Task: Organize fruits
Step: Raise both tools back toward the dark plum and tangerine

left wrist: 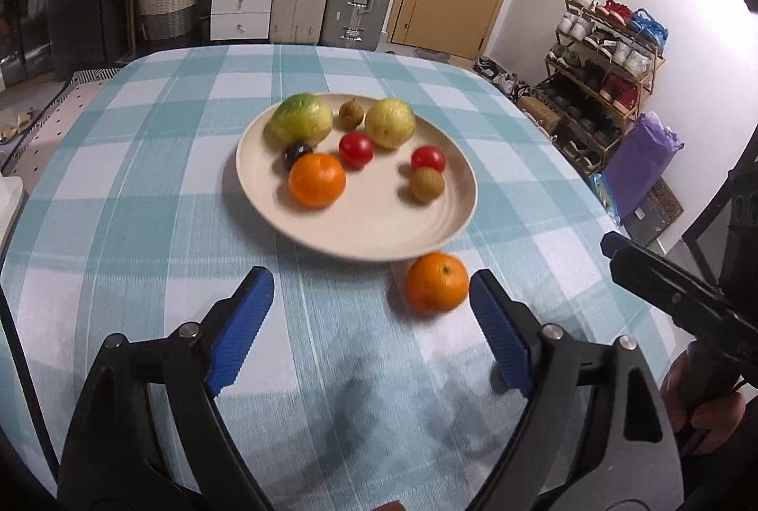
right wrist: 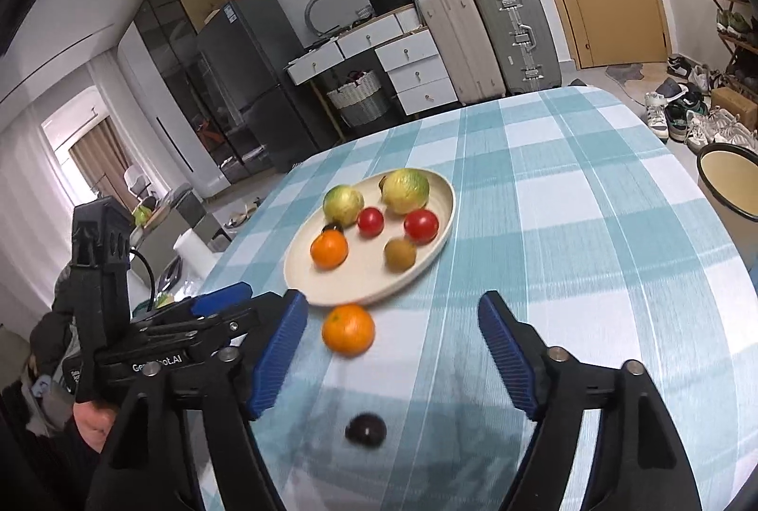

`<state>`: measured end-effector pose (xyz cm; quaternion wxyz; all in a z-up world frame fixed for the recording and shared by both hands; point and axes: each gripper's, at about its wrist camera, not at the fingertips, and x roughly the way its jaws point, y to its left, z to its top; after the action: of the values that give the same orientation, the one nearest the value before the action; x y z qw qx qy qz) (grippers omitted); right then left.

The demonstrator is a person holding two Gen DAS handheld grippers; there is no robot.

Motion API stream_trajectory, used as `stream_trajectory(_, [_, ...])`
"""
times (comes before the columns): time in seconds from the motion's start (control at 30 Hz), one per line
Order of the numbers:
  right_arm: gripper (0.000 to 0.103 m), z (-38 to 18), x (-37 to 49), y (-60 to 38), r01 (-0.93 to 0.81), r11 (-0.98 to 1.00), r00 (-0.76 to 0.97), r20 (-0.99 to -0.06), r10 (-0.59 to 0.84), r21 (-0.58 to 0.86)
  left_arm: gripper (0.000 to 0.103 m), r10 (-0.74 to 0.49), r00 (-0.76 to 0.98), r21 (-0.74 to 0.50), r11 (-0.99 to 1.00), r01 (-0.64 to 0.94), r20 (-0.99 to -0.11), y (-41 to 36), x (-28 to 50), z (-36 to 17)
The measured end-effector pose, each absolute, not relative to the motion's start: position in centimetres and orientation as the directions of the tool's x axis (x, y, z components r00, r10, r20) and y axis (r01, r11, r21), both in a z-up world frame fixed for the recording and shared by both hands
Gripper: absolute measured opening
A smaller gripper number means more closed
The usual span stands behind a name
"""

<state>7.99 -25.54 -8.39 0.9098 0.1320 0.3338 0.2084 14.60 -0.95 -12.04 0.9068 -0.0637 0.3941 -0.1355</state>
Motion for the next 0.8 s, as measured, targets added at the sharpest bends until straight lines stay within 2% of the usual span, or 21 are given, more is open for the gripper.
stream_trajectory(0.1, [0.079, -8.7, 7.0, -25.3, -0.315, 0.873, 0.687, -0.545, 0.48, 0.372, 0.088, -0.289, 0.649, -0.211, 0.957, 0.199, -0.703, -1.4, 13.8, -12.4])
stream_trajectory(0.2, [0.082, -9.2, 6.0, -25.0, -0.325, 0.874, 0.683, -0.549, 0.482, 0.363, 0.102, -0.265, 0.663, -0.187, 0.964, 0.188, -0.7, -1.5, 12.9, -12.6])
stream_trajectory(0.67, [0.081, -12.1, 4.2, -23.0, -0.351, 0.866, 0.606, -0.619, 0.499, 0.355, 0.102, -0.233, 0.658, -0.188, 0.972, 0.141, -0.716, 0.1, 11.1, -13.7])
stream_trajectory(0.8, [0.072, -13.0, 4.8, -22.1, -0.349, 0.873, 0.572, -0.661, 0.486, 0.34, 0.102, -0.234, 0.648, -0.195, 0.972, 0.134, -0.724, 0.5, 11.0, -14.1])
